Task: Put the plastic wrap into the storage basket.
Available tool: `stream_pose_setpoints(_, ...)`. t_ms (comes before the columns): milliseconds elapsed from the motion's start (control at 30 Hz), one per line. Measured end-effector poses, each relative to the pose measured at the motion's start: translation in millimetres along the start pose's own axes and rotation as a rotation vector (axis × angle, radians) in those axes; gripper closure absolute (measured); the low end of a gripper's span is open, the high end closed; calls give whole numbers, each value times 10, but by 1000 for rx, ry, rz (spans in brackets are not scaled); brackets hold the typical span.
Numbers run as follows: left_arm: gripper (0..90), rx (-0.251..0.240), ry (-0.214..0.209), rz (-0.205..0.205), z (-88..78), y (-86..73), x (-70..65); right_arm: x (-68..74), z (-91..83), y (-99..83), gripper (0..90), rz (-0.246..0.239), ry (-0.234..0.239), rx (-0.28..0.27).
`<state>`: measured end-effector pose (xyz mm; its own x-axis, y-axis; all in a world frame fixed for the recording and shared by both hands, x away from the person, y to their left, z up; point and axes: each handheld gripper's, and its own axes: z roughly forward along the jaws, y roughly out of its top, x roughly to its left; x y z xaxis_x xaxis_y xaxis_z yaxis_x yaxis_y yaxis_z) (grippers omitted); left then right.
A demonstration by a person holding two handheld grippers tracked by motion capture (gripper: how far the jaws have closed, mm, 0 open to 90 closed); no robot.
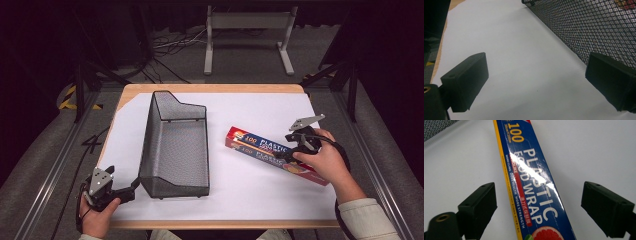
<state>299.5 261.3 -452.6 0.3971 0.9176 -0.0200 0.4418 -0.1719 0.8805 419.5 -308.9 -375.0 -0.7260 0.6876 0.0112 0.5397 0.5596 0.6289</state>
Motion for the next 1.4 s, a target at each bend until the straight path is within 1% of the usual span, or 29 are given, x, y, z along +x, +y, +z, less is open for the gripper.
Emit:
stream_pose_setpoints(67, 57, 1, 0, 0, 0, 0, 0, -12, 48, -23, 122, 3, 5, 29)
stream_pose_setpoints(100, 58, 1, 1, -3, 1, -2, -3, -11, 75, -35, 116, 2, -6, 47)
stream_pose_setpoints(133, 58, 1, 1, -3, 1, -2, -3, -11, 75, -35, 116, 2, -6, 47)
stream_pose_setpoints(200, 58, 3, 1, -1, 3, -3, -5, -5, 126, -56, 116, -2, -22, 90)
stream_pose_setpoints(233, 58, 3, 1, 0, 2, -3, -6, -1, 154, -65, 116, -11, -24, 104)
stream_pose_setpoints(367, 58, 3, 1, -2, 5, -5, -6, -5, 234, -83, 116, -24, -8, 137)
stream_pose_setpoints(500, 58, 5, -3, 5, 6, -4, -5, -21, 283, -94, 116, -24, -1, 156)
stream_pose_setpoints(633, 58, 6, -2, 5, 9, -4, -6, -19, 339, -114, 135, -23, 6, 193)
stream_pose_setpoints(667, 58, 6, -3, 6, 12, -6, -9, -14, 349, -113, 145, -25, 4, 204)
stream_pose_setpoints(700, 58, 10, -3, 4, 13, -5, -16, -11, 358, -110, 160, -39, -5, 214)
stream_pose_setpoints(800, 58, 10, -5, 10, 15, -4, -22, -8, 366, -96, 176, -48, -8, 225)
stream_pose_setpoints(833, 58, 10, -5, 9, 17, -4, -25, -10, 369, -90, 210, -56, -6, 227)
stream_pose_setpoints(867, 58, 11, -5, 11, 20, -4, -23, -15, 367, -82, 266, -70, -5, 239)
stream_pose_setpoints(900, 58, 11, -6, 10, 21, -5, -22, -19, 364, -70, 311, -78, 8, 257)
stream_pose_setpoints(933, 58, 11, -6, 9, 21, -6, -20, -14, 358, -58, 331, -75, 20, 264)
stream_pose_setpoints(1133, 59, 12, -7, 9, 23, -7, -22, 45, 336, -39, 361, -97, -5, 275)
stream_pose_setpoints(1233, 59, 12, -6, 9, 22, -8, -23, 83, 325, -52, 370, -82, -4, 271)
stream_pose_setpoints(1333, 59, 12, -5, 8, 22, -7, -22, 116, 314, -72, 378, -53, 8, 260)
stream_pose_setpoints(1400, 59, 13, -5, 9, 23, -8, -21, 127, 309, -74, 380, -48, 7, 254)
